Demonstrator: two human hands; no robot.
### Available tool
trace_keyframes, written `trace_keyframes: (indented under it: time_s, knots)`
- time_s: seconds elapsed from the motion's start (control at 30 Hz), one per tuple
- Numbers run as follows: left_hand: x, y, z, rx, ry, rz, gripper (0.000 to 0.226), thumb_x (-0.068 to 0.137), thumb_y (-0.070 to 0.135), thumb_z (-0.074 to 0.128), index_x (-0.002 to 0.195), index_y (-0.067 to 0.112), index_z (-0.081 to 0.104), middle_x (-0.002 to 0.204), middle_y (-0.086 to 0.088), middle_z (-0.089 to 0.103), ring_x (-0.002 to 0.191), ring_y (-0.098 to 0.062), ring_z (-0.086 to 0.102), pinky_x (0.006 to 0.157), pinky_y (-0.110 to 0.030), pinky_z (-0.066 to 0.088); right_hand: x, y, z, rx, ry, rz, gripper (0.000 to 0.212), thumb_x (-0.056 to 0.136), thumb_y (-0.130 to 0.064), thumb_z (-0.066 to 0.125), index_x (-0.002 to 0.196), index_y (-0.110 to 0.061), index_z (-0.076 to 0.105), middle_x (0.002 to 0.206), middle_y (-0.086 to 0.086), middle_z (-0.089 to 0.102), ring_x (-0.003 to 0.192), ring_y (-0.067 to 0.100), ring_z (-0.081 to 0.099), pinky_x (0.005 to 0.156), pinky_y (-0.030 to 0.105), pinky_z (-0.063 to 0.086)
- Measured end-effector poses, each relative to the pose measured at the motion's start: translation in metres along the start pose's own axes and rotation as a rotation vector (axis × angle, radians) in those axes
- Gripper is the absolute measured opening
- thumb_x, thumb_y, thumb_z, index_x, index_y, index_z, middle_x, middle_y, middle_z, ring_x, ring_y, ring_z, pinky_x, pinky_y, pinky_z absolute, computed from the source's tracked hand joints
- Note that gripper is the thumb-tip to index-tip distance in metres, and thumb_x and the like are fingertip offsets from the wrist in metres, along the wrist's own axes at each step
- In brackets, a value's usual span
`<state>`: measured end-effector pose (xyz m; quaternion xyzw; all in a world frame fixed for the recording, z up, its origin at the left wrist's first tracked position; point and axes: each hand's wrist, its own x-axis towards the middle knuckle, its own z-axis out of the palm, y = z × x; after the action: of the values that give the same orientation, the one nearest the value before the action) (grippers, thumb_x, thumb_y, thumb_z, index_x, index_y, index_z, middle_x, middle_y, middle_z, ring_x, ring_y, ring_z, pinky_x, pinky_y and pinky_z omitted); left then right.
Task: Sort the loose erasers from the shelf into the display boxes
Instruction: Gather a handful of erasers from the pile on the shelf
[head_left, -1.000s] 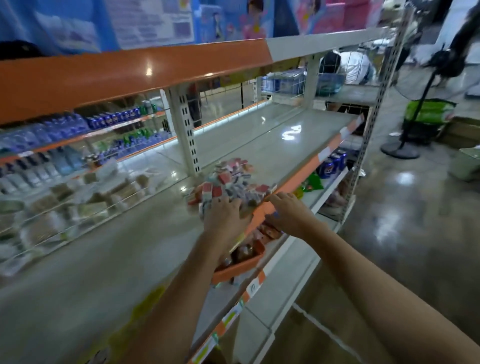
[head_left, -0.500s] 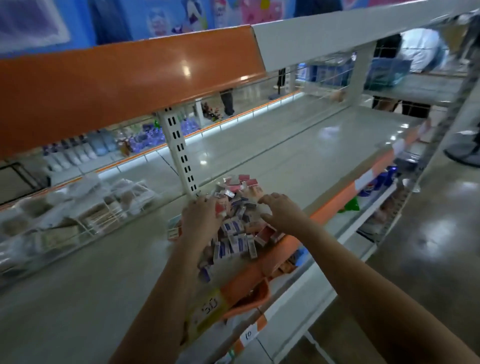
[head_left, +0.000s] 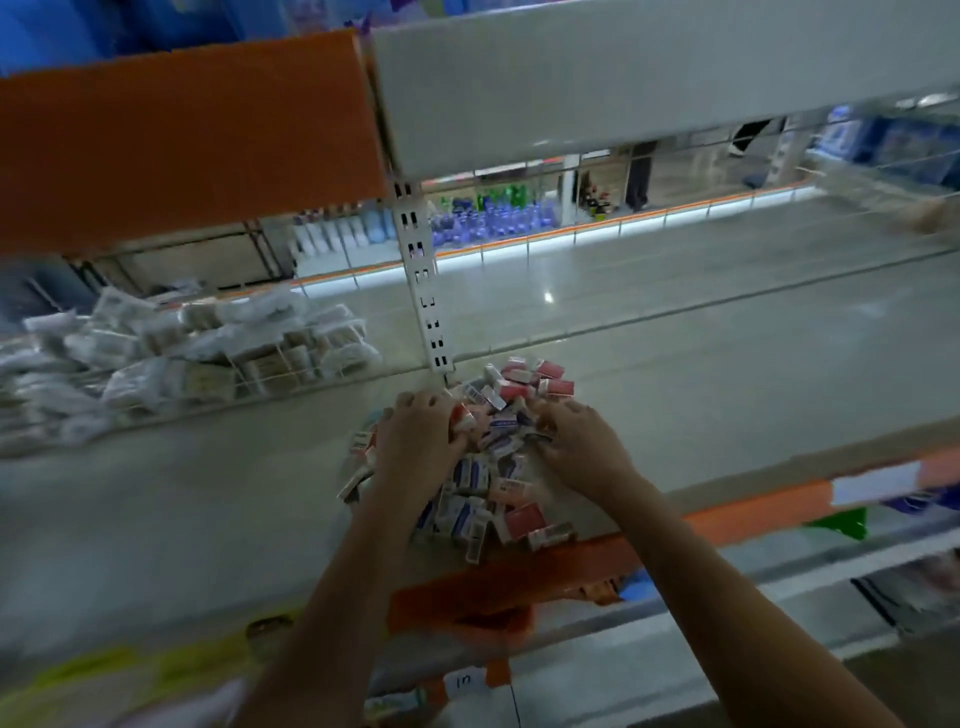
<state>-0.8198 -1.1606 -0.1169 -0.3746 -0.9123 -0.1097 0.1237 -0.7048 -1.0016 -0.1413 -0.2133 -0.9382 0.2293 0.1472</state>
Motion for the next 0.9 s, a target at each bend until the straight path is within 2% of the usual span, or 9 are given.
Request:
trace_keyframes:
  time_s: [0.17,0.23,0.3,0.33,0.4,0.5,0.6,0.73,0.9]
  knots:
    - [-0.017,0.008,-0.009,-0.241,0.131,-0.098,0.031,0.089,0.037,0.061,0.116,0.022,0.067,0.104,0.001,0.063,0.092,-0.010,0.049,0.080,-0.024,0.037,-0.008,0.006,-0.015,0.157,0.014,-0.067,0.025,0.086,-0.014,0.061,0.112,-0.013,0.062,0.114,0.003,0.056,0.087,0.010,0.051,0.077,0.018,0.040]
    - [-0.027,0.013,-0.017,-0.429,0.184,-0.165,0.026,0.088,0.035,0.064,0.107,0.019,0.071,0.082,0.016,0.060,0.070,0.004,0.052,0.063,-0.010,0.038,-0.012,0.006,-0.023,0.214,0.019,-0.085,0.026,0.086,-0.014,0.063,0.112,-0.015,0.062,0.112,-0.001,0.055,0.087,0.006,0.050,0.077,0.014,0.040]
    - [-0.037,0.013,-0.025,-0.612,0.205,-0.258,0.011,0.088,0.029,0.064,0.095,0.026,0.072,0.069,0.023,0.058,0.065,0.007,0.058,0.056,-0.007,0.042,-0.016,0.002,-0.031,0.297,0.020,-0.119,0.025,0.085,-0.015,0.065,0.110,-0.017,0.063,0.106,-0.006,0.053,0.084,0.003,0.051,0.073,0.006,0.040]
    - [-0.043,0.013,-0.029,-0.719,0.190,-0.322,0.010,0.089,0.026,0.063,0.092,0.031,0.070,0.072,0.018,0.063,0.069,0.003,0.061,0.059,-0.009,0.045,-0.018,-0.001,-0.035,0.344,0.013,-0.147,0.024,0.084,-0.015,0.066,0.108,-0.018,0.064,0.102,-0.009,0.053,0.082,0.001,0.052,0.069,0.004,0.040]
    - [-0.055,0.012,-0.037,-1.013,0.167,-0.456,0.017,0.090,0.018,0.060,0.093,0.033,0.067,0.087,0.001,0.071,0.080,-0.013,0.068,0.071,-0.024,0.054,-0.022,-0.011,-0.041,0.444,-0.019,-0.208,0.024,0.082,-0.013,0.069,0.104,-0.021,0.064,0.096,-0.012,0.054,0.081,-0.002,0.054,0.069,0.002,0.042]
    - [-0.077,0.014,-0.054,-1.302,0.207,-0.551,0.023,0.088,0.012,0.061,0.094,0.033,0.070,0.088,-0.003,0.073,0.079,-0.015,0.070,0.070,-0.029,0.058,-0.031,-0.033,-0.042,0.608,-0.105,-0.261,0.027,0.080,-0.011,0.070,0.099,-0.029,0.064,0.098,-0.009,0.062,0.088,0.003,0.060,0.076,0.012,0.048]
    - [-0.103,0.007,-0.067,-1.383,0.226,-0.587,0.016,0.085,0.021,0.062,0.096,0.027,0.072,0.085,-0.001,0.074,0.077,-0.016,0.070,0.065,-0.024,0.057,-0.042,-0.058,-0.036,0.712,-0.187,-0.327,0.036,0.080,-0.008,0.070,0.092,-0.040,0.059,0.098,-0.009,0.063,0.085,-0.001,0.061,0.073,0.012,0.049]
    - [-0.135,-0.018,-0.083,-1.469,0.212,-0.666,0.032,0.076,0.027,0.068,0.105,0.016,0.067,0.086,-0.006,0.073,0.078,-0.019,0.070,0.066,-0.025,0.055,-0.048,-0.089,-0.022,0.757,-0.225,-0.364,0.037,0.079,-0.010,0.071,0.091,-0.042,0.058,0.096,-0.009,0.061,0.081,-0.007,0.058,0.070,0.006,0.045]
    - [-0.176,-0.061,-0.105,-1.489,0.253,-0.660,0.036,0.069,0.015,0.069,0.104,0.013,0.061,0.080,-0.006,0.073,0.070,-0.017,0.070,0.061,-0.021,0.055,-0.052,-0.142,0.000,0.690,-0.285,-0.446,0.038,0.079,-0.017,0.072,0.088,-0.049,0.055,0.094,-0.017,0.060,0.084,-0.008,0.058,0.069,0.006,0.044]
